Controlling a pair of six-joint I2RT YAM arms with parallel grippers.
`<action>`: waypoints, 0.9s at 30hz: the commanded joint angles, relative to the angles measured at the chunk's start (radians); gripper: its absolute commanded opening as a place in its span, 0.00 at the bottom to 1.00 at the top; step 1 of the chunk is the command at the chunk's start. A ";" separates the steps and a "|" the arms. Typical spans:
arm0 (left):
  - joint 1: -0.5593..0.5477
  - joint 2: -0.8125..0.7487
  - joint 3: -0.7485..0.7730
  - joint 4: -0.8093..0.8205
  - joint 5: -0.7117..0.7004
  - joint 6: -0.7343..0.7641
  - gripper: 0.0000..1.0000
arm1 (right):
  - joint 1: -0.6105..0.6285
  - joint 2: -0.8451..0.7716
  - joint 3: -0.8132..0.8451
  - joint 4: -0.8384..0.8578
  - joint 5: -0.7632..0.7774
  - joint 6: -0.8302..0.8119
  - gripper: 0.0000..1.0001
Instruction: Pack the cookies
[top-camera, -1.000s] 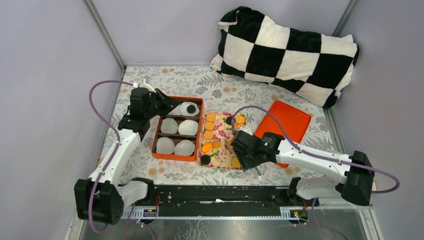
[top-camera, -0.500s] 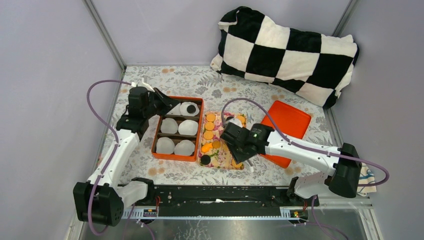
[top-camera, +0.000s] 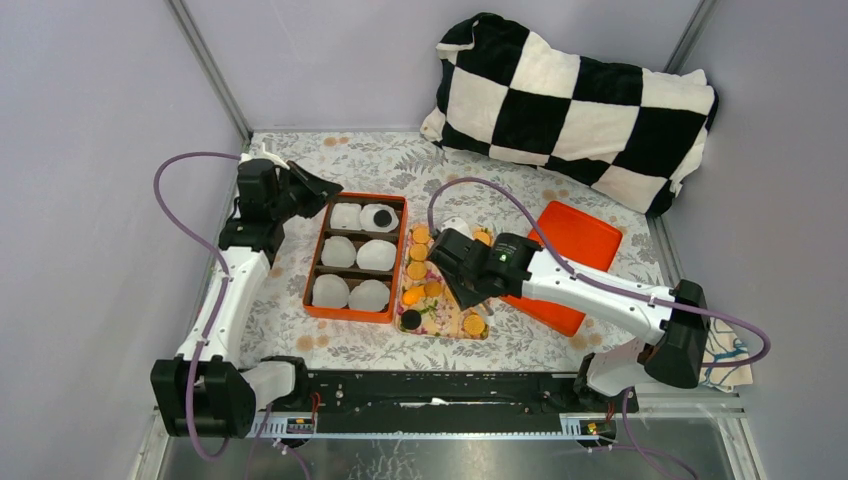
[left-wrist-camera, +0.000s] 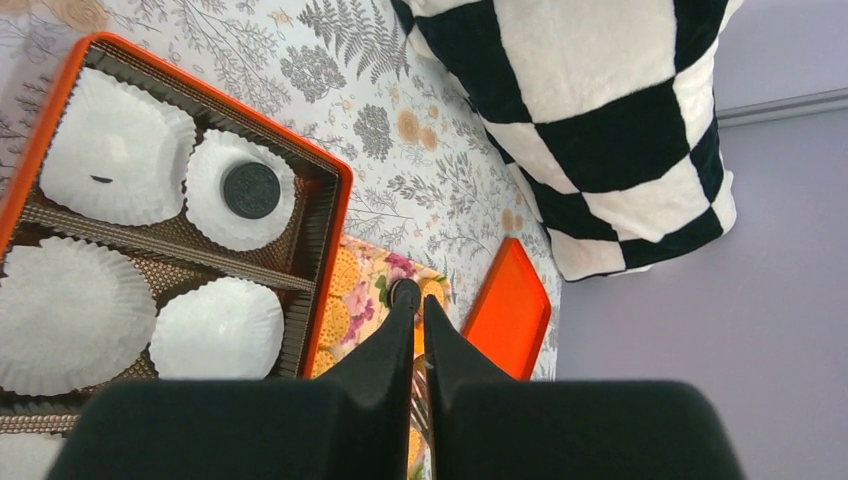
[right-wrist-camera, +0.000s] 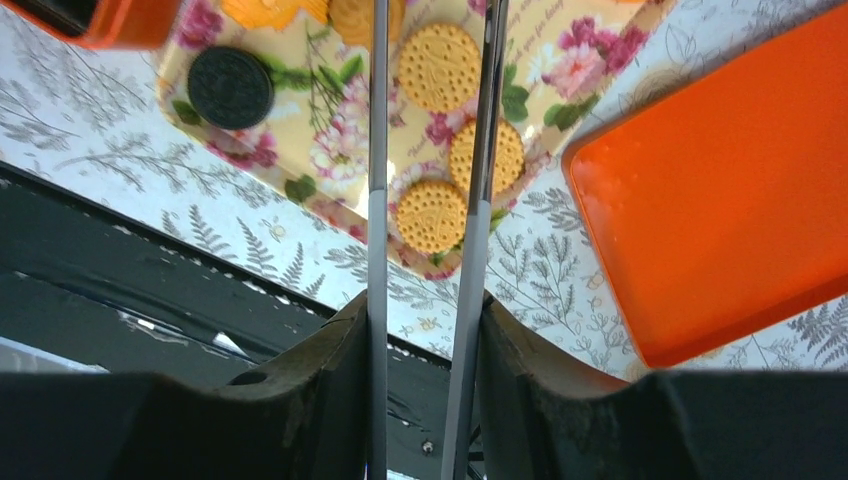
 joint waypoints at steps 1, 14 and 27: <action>0.004 0.011 -0.023 0.019 0.076 -0.017 0.10 | 0.010 -0.088 -0.081 -0.030 -0.020 0.032 0.06; 0.004 -0.045 -0.054 0.021 0.103 -0.021 0.09 | 0.034 -0.191 -0.275 0.057 -0.178 0.089 0.42; 0.004 -0.076 -0.116 0.053 0.130 -0.043 0.09 | 0.062 -0.174 -0.247 -0.068 0.006 0.117 0.49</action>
